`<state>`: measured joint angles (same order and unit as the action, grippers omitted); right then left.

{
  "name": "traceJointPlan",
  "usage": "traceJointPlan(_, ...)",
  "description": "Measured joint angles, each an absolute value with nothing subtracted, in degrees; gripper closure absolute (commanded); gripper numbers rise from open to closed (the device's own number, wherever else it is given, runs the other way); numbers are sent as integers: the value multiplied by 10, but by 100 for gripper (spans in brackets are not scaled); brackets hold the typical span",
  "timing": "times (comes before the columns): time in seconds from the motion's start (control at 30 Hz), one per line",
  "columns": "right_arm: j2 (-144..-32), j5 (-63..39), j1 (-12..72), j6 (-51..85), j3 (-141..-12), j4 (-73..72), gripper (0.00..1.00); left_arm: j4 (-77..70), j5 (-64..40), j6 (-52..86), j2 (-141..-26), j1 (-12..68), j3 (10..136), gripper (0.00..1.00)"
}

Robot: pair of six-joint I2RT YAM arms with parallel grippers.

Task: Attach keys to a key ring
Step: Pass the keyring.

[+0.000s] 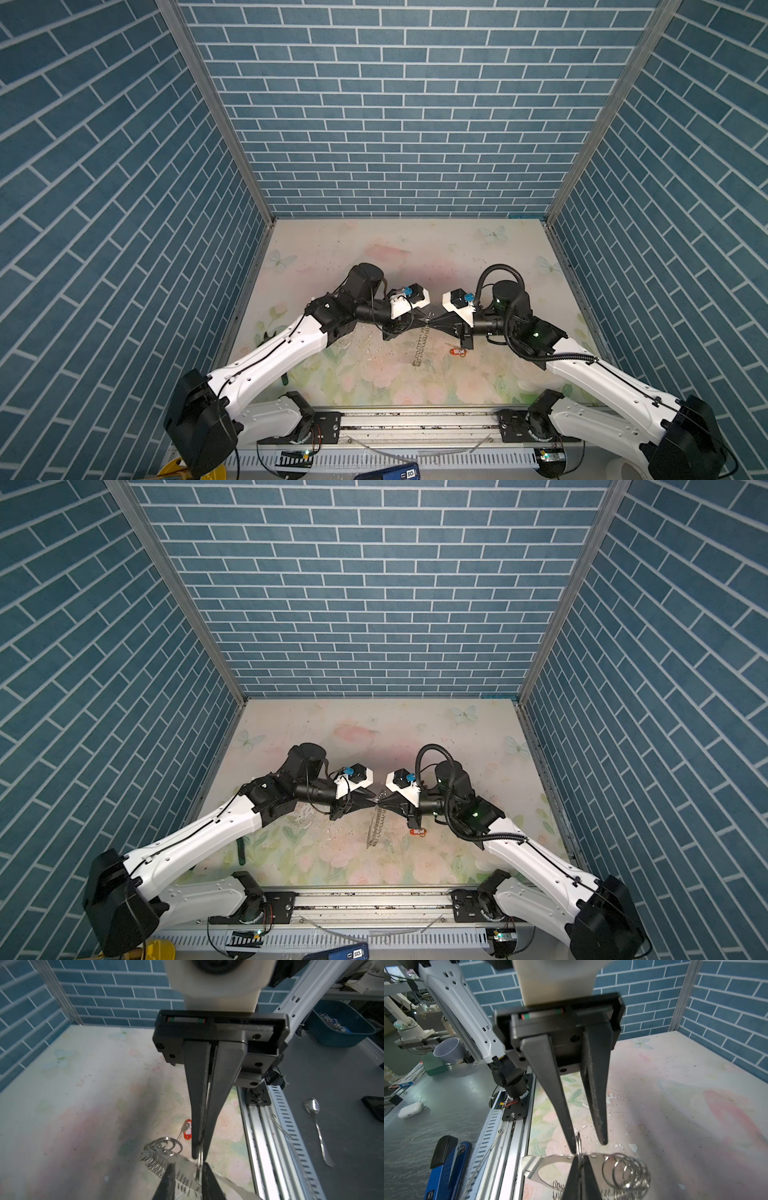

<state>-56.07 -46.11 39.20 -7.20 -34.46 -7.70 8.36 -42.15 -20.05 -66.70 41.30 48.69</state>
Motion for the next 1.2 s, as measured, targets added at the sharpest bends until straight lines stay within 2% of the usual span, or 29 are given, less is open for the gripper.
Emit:
traceJointPlan(0.23, -576, -503, 368, 18, -300, -227, 100, -156, -441, -98, -664, 406, 368, 81)
traceJointPlan(0.4, -584, -513, 369, 54, -285, -302, 100, -261, -463, -62, -689, 400, 350, 80)
traceJointPlan(0.8, -595, -517, 375, 62, -281, -335, 100, -333, -473, -35, -675, 393, 320, 83)
traceJointPlan(1.2, -589, -510, 377, 57, -281, -302, 100, -361, -497, -27, -657, 394, 312, 78)
